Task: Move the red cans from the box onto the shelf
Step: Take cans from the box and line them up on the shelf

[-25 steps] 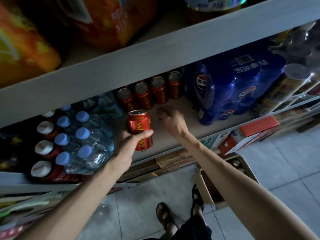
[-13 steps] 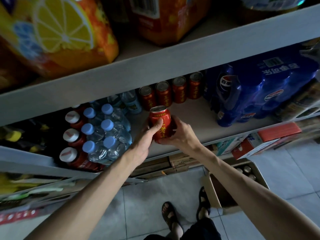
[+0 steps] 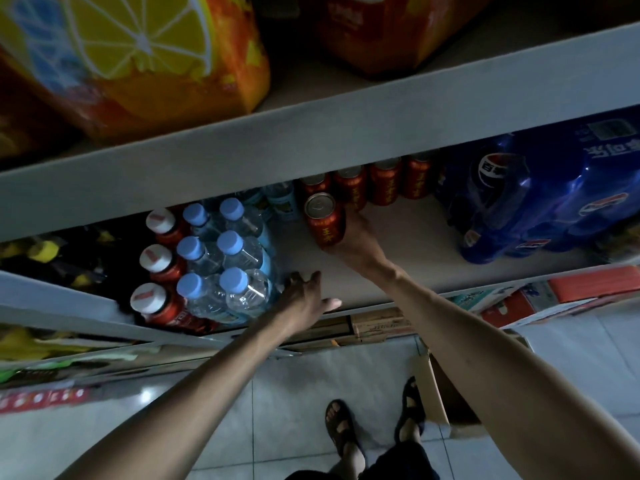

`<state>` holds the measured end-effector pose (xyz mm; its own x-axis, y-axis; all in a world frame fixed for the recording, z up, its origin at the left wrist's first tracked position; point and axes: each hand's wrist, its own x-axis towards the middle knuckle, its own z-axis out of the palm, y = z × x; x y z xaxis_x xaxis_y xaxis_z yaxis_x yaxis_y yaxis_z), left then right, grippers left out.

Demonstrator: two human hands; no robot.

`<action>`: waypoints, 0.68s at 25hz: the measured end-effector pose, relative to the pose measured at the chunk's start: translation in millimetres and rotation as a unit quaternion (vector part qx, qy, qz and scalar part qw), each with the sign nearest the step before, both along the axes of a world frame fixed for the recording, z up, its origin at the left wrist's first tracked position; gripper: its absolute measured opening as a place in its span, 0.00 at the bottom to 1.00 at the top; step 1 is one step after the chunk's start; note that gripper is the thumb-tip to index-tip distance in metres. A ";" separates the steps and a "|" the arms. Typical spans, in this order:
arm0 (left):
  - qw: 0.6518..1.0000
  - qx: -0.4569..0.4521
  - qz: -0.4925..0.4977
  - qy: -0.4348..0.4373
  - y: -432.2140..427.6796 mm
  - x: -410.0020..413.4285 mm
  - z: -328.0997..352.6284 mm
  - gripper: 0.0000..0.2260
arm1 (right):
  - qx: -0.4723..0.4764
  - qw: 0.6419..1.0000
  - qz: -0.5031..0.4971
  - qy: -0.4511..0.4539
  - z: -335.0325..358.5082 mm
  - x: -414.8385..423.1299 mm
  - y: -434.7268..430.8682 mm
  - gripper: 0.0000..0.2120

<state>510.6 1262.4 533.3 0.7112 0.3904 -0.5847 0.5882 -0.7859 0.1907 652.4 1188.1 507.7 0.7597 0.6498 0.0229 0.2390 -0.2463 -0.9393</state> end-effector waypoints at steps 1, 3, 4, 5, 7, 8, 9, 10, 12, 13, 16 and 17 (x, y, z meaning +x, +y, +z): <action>1.000 0.004 -0.014 0.011 0.3 1.1 -0.4 0.35 | 0.003 1.000 -0.007 0.008 -1.0 -0.5 2.9 0.36; 0.999 0.013 -0.043 0.030 0.7 3.0 -0.9 0.35 | 0.020 0.999 -0.014 0.021 -3.0 -2.9 6.5 0.35; 0.998 0.020 -0.059 0.032 1.1 3.5 -0.6 0.35 | 0.026 0.999 -0.019 0.023 -4.5 -4.1 7.5 0.35; 0.997 0.027 -0.070 0.033 1.0 3.6 0.0 0.35 | 0.024 0.999 -0.026 0.020 -5.7 -5.3 8.1 0.35; 0.995 0.037 -0.083 0.037 0.3 3.6 1.6 0.35 | -0.004 0.999 -0.041 -0.007 -7.4 -6.7 8.4 0.37; 0.994 0.041 -0.088 0.039 0.1 4.4 1.9 0.35 | -0.027 0.998 -0.047 -0.027 -8.7 -6.0 9.3 0.39; 0.994 0.043 -0.090 0.038 0.1 5.4 1.6 0.35 | -0.047 0.997 -0.052 -0.044 -10.2 -4.6 11.0 0.40; 0.994 0.043 -0.090 0.036 0.5 6.9 1.3 0.35 | -0.059 0.995 -0.057 -0.057 -11.1 -3.0 13.3 0.39; 0.993 0.048 -0.099 0.028 1.5 9.8 0.5 0.35 | -0.070 0.993 -0.063 -0.064 -13.5 -0.1 19.0 0.37; 0.992 0.052 -0.108 0.025 1.8 11.0 0.2 0.35 | -0.075 0.993 -0.068 -0.064 -15.1 0.6 21.4 0.36; 0.991 0.051 -0.120 0.022 3.1 11.9 -0.6 0.35 | -0.083 0.991 -0.078 -0.071 -18.1 0.0 24.5 0.36; 0.991 0.051 -0.121 0.022 3.1 12.0 -0.9 0.35 | -0.080 0.992 -0.075 -0.068 -18.6 -0.1 24.3 0.36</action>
<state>522.6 1265.5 532.4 0.7661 0.2695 -0.5835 0.3855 -0.9191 0.0817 652.3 1212.4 489.2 0.8454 0.5328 0.0387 0.3108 -0.4317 -0.8468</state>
